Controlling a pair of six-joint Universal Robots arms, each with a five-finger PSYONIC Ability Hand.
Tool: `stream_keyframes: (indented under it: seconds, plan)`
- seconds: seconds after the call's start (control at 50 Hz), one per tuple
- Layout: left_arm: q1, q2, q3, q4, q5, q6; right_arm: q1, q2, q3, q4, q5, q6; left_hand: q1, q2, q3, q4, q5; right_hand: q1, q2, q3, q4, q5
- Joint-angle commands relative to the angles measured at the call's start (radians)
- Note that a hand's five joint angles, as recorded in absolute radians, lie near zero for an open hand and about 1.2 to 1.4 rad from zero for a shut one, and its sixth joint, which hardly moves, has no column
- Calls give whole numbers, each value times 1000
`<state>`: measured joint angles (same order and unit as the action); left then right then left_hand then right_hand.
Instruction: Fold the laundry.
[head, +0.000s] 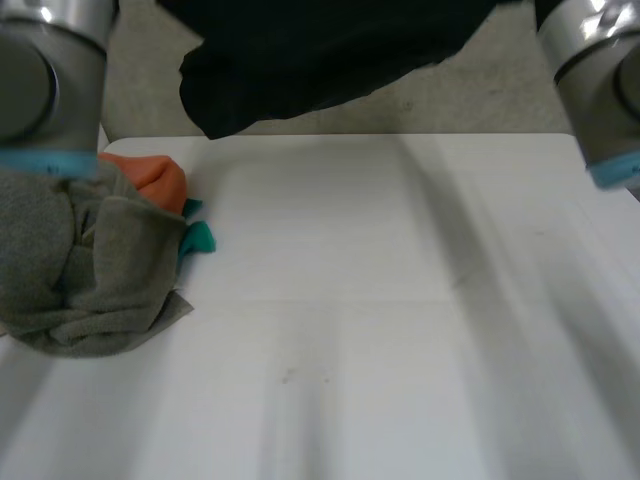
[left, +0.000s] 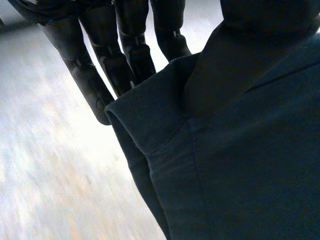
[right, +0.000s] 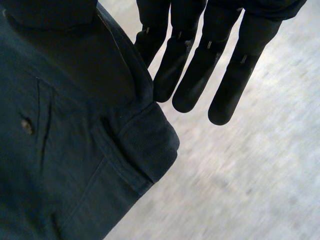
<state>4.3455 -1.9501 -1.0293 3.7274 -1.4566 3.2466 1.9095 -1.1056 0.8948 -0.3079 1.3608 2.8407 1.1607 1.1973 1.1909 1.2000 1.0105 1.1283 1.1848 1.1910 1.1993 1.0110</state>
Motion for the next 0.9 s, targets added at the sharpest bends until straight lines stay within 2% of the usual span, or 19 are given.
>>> stream_keyframes:
  seconds: [0.02, 0.14, 0.26, 0.42, 0.5, 0.58, 0.68, 0.74, 0.76, 0.82, 0.9]
  plan:
    - [0, -9, -286, -46, 38, 10, 0, 75, 154, 104, -29, -96, 236, 199, 205, 196, 211, 268, 211, 205, 197, 211]
    - [-18, -87, -520, -35, 76, 74, 29, 197, 321, 145, -46, -217, 236, 199, 205, 196, 211, 268, 211, 205, 197, 211]
    - [-47, -99, -626, -98, 90, 151, 22, 227, 403, 248, -23, -326, 236, 199, 205, 196, 211, 268, 211, 205, 197, 211]
    - [-102, 32, -693, -432, 94, 251, -20, 75, 499, 458, -20, -408, 236, 199, 205, 196, 211, 268, 211, 205, 197, 211]
    - [-125, 120, -722, -654, 82, 349, -44, -40, 573, 645, -26, -498, 236, 199, 205, 196, 211, 268, 211, 205, 197, 211]
    - [-138, 215, -761, -938, 58, 450, -105, -186, 715, 884, -48, -711, 236, 199, 205, 196, 211, 268, 211, 205, 197, 211]
    - [-148, 257, -762, -1159, 61, 515, -176, -287, 835, 984, -92, -963, 236, 199, 205, 196, 211, 268, 211, 205, 197, 211]
    - [-152, 250, -715, -1123, 82, 530, -176, -266, 834, 943, -109, -957, 236, 199, 205, 196, 211, 268, 211, 205, 197, 211]
    - [-153, 228, -680, -1074, 87, 527, -170, -252, 820, 926, -111, -936, 236, 199, 205, 196, 211, 268, 211, 205, 197, 211]
    - [-156, 169, -612, -968, 84, 516, -138, -180, 730, 834, -105, -813, 236, 199, 205, 196, 211, 268, 211, 205, 197, 211]
    - [-153, 16, -453, -725, 52, 493, -98, -54, 543, 678, -63, -597, 236, 199, 205, 196, 211, 268, 211, 205, 197, 211]
